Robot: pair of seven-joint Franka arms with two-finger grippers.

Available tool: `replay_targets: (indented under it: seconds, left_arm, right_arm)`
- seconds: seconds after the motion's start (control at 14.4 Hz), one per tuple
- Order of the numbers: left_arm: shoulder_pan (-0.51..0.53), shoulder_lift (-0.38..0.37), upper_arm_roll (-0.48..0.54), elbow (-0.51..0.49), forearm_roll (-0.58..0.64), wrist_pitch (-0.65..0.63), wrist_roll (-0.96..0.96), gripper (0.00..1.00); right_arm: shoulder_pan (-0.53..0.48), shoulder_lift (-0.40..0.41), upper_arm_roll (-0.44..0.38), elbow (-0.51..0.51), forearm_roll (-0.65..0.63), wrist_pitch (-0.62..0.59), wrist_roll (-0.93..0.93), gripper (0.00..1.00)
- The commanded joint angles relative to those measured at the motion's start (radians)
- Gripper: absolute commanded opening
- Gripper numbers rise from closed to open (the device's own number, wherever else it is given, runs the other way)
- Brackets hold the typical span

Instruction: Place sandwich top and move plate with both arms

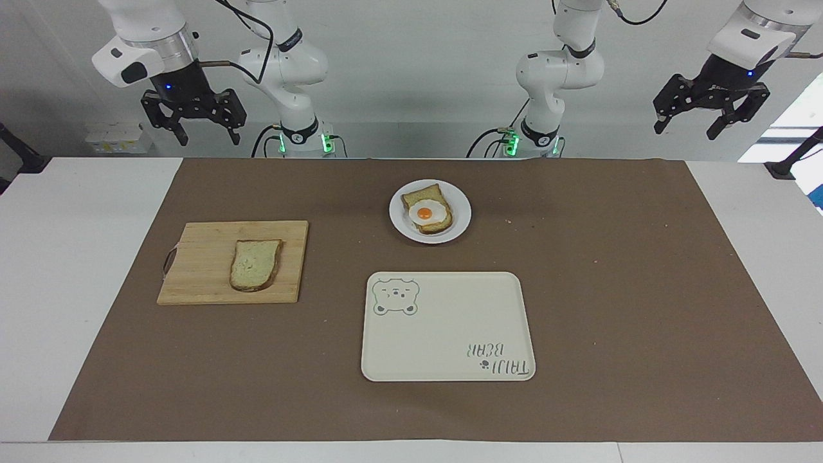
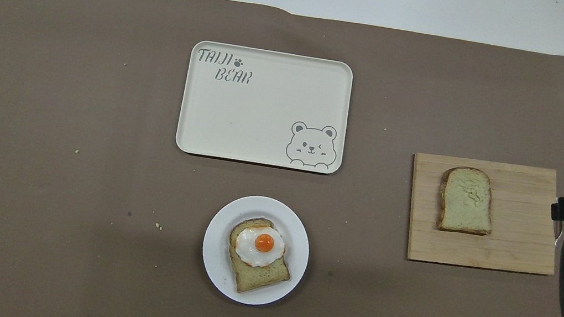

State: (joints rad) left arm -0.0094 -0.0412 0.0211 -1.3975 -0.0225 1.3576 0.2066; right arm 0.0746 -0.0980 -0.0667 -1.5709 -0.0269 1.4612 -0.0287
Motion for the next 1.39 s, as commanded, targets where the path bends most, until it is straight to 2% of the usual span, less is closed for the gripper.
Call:
replay_targets:
  seconds: [0.0,0.97,1.11,1.32]
  left_arm:
    - [0.008,-0.006,-0.006,0.005,0.009,-0.017,-0.003,1.00]
    - [0.008,-0.006,-0.006,0.005,0.009,-0.017,-0.003,1.00]
    - [0.008,-0.006,-0.004,0.005,0.009,-0.017,-0.003,1.00]
    - [0.008,-0.006,-0.006,0.005,0.009,-0.018,-0.003,1.00]
  right_arm:
    - [-0.007,0.003,-0.001,0.006,0.012,0.001,-0.013,1.00]
    - [-0.018,0.003,-0.010,0.006,0.010,-0.001,-0.016,1.00]
    - [-0.016,-0.003,-0.011,-0.007,-0.014,-0.018,-0.022,1.00]
    - [-0.042,-0.015,-0.028,-0.055,0.001,0.028,-0.030,1.00]
